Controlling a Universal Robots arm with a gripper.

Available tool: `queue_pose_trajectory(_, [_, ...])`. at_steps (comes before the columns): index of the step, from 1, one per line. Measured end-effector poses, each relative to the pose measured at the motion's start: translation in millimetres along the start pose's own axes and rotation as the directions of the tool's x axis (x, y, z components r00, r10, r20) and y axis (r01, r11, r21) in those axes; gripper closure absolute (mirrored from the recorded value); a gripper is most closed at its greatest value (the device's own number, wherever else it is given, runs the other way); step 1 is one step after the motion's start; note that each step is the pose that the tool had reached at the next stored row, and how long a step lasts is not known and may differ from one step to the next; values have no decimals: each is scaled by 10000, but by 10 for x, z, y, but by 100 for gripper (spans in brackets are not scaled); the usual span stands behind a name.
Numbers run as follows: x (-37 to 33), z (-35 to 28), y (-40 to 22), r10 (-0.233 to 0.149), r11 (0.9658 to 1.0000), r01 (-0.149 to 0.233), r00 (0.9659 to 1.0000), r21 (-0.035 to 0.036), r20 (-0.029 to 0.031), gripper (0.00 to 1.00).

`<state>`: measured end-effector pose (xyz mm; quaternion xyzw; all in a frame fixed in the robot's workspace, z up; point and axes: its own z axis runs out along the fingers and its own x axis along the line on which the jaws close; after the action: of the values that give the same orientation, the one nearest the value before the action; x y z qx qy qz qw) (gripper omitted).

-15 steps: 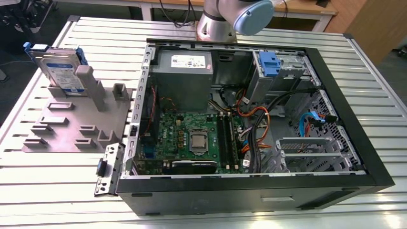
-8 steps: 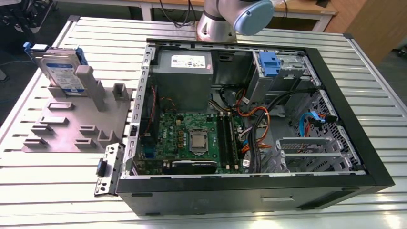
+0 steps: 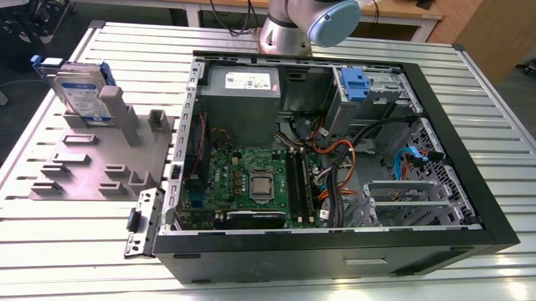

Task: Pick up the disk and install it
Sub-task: 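Pick up the disk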

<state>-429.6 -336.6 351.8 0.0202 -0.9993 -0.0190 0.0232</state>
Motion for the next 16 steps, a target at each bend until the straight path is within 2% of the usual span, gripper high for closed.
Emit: queue_pose_trajectory(16, [0,0,0,-240,9997,240,9997,11,-10,89])
